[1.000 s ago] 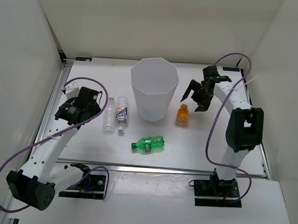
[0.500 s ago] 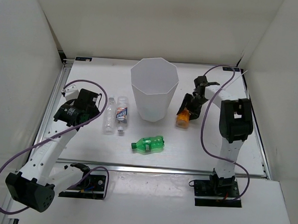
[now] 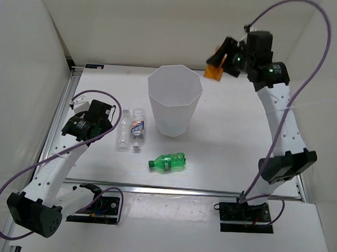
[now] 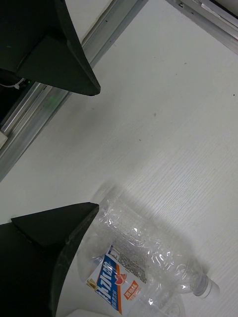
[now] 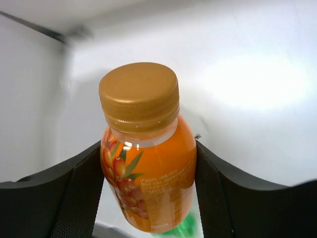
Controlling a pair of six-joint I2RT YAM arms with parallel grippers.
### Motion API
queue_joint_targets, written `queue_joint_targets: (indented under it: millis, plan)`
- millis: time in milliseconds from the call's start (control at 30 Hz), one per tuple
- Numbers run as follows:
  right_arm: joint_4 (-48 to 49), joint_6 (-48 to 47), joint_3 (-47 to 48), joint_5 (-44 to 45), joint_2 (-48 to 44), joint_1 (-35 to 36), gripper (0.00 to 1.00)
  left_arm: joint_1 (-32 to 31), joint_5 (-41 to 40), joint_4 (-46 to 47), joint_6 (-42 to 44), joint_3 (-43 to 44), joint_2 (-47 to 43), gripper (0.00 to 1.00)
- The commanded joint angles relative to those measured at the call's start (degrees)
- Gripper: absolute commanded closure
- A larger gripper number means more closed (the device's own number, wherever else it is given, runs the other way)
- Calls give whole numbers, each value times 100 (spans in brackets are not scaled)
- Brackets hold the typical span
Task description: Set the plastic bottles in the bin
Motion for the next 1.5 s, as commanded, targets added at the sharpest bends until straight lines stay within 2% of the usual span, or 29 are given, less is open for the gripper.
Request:
queue_joint_targets:
  millis: [0, 67, 167, 200, 233, 267, 300, 433, 533, 667, 767, 1067, 1467]
  plan:
    - [-56, -280, 1311, -44, 193, 532, 70, -20, -150, 39, -105, -21, 63, 0]
    - [-127, -553, 2172, -45, 677, 744, 66, -20, -150, 92, -105, 40, 143, 0]
    - [-74, -606, 2335, -316, 1064, 973, 54, -20, -150, 161, -105, 180, 327, 0]
    - [-74, -606, 2187, -387, 1065, 1035, 44, -20, -80, 162, -105, 259, 423, 0]
    - [-74, -606, 2046, -448, 1065, 1035, 19, -20, -27, 223, -27, 260, 424, 0]
    - [-74, -606, 1906, -449, 1065, 1105, 6, -20, 52, 302, 183, 330, 563, 0]
    - [-74, -719, 1782, -449, 961, 1193, 0, -20, 183, 451, 263, 330, 564, 0]
    - [-188, -1089, 1553, 69, 591, 1299, 0, -20, 333, 784, 378, 454, 889, 0]
    - [-363, -1090, 1518, 70, 310, 1299, 0, -20, 797, 1250, 755, 384, 1021, 0]
    - [-364, -1090, 842, -36, -120, 1299, 0, -20, 1326, 1989, 1195, 322, 1319, 0]
    - [-364, -1090, 542, -36, -288, 1299, 0, -20, 1266, 2122, 1196, 322, 1733, 0]
    - [-575, -1397, 762, 149, -614, 1246, 0, -20, 1476, 2658, 1248, -56, 2462, 0]
    - [-575, -1345, 103, -10, -1377, 1027, 0, -20, 1784, 2878, 1248, 216, 3526, 0]
